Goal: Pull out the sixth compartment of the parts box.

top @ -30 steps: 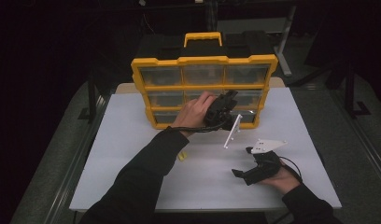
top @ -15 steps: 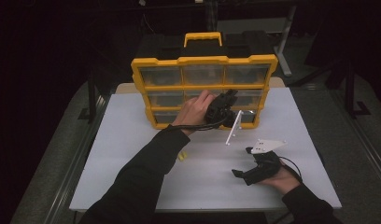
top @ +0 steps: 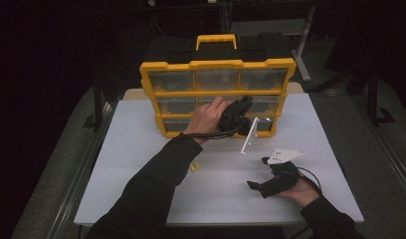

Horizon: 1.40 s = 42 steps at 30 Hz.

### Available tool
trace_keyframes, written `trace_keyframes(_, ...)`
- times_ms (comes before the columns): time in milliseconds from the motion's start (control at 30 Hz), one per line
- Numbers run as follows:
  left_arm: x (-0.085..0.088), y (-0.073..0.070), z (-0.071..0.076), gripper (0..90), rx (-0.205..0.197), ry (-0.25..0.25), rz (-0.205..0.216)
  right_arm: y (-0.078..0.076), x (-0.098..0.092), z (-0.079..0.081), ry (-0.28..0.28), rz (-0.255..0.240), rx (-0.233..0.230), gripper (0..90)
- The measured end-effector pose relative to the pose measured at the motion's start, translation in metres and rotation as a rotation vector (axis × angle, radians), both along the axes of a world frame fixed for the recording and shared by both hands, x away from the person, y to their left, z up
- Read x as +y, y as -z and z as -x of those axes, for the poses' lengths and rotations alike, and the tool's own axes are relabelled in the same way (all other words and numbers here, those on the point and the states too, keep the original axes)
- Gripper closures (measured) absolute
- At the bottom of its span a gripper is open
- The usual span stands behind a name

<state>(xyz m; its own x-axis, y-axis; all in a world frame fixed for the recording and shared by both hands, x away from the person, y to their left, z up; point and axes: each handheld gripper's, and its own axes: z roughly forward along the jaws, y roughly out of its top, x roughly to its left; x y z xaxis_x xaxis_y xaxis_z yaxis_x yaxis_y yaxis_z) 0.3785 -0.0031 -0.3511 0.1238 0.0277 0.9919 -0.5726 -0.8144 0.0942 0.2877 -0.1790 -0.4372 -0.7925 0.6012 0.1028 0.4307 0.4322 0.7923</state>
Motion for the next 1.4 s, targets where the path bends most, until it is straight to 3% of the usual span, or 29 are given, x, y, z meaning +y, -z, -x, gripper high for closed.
trace_keyframes(333,0.000,0.001,0.001,78.3,-0.031,0.001,-0.031,0.000,0.000,0.000,0.000,-0.002,0.000,0.0)
trace_keyframes(600,0.001,0.000,0.005,78.6,-0.033,0.006,-0.044,-0.001,-0.001,0.000,0.000,-0.004,-0.004,0.0)
trace_keyframes(1400,0.006,0.000,0.025,79.1,-0.062,0.045,-0.055,-0.001,-0.001,0.001,0.004,-0.005,-0.008,0.0)
